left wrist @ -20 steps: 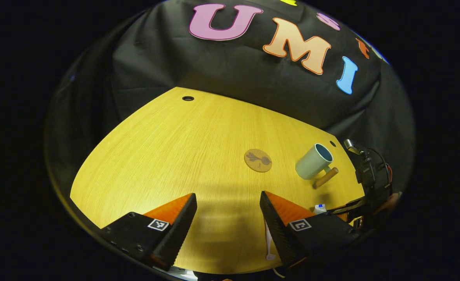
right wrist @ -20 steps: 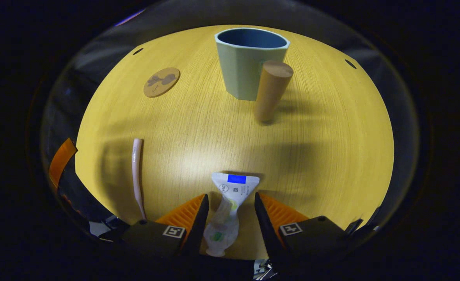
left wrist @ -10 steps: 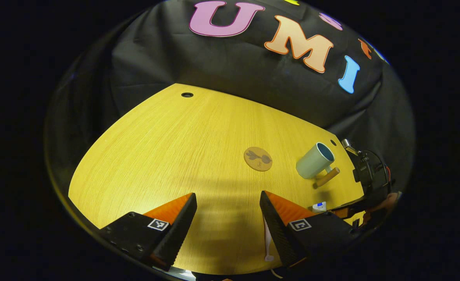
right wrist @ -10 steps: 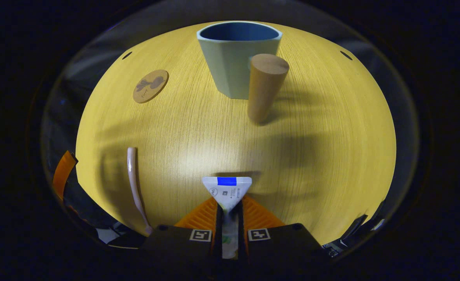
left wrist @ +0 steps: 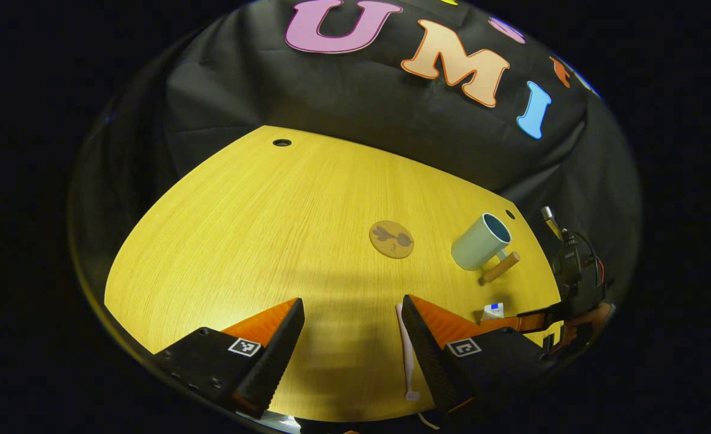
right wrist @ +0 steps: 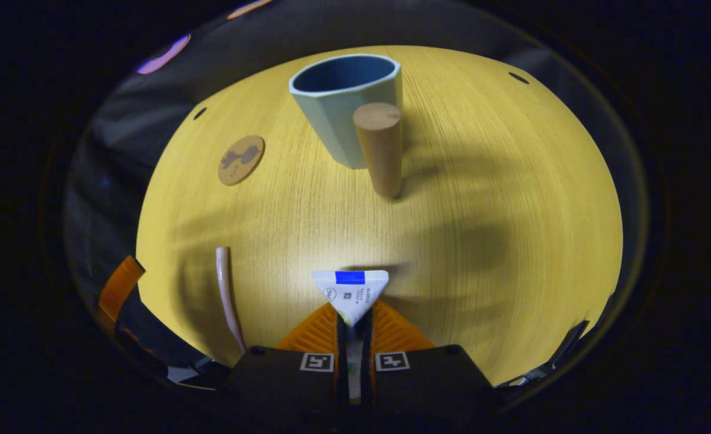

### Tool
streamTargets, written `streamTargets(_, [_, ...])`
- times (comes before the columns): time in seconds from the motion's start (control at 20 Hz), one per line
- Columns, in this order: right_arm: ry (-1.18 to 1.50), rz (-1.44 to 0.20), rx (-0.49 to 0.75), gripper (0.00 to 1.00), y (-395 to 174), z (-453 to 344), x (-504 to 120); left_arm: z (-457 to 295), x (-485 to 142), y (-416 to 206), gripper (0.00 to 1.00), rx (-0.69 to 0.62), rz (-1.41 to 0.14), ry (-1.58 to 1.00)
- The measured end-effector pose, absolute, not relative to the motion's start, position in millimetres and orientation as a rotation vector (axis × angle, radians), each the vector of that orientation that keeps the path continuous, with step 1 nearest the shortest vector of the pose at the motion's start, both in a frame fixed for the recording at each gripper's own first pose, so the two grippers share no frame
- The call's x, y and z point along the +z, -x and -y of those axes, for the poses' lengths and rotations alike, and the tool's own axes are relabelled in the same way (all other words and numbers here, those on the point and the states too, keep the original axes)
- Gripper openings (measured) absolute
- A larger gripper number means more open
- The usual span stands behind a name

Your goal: Put the toothbrush and toothpaste on the desktop into the cup, then pick up the cup and place it on the coaster on the desktop.

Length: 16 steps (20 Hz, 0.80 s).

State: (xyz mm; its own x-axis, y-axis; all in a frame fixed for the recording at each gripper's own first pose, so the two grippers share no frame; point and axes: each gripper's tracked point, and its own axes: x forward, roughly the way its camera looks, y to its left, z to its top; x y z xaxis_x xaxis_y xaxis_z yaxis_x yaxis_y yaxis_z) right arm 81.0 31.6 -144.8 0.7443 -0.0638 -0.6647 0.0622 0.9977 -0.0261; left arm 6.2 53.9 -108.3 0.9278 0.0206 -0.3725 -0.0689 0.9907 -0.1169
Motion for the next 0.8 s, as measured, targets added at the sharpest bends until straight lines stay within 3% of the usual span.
streamTargets(0.25, [0.013,-0.521,0.046,0.08,-73,-52,-106,-49,-119,-6,0.95,0.018,-0.425,0.088])
streamTargets(0.8, [0.041,0.082,0.297,0.07,-61,-106,82,-47,-140,0,0.95,0.089,-0.506,0.144])
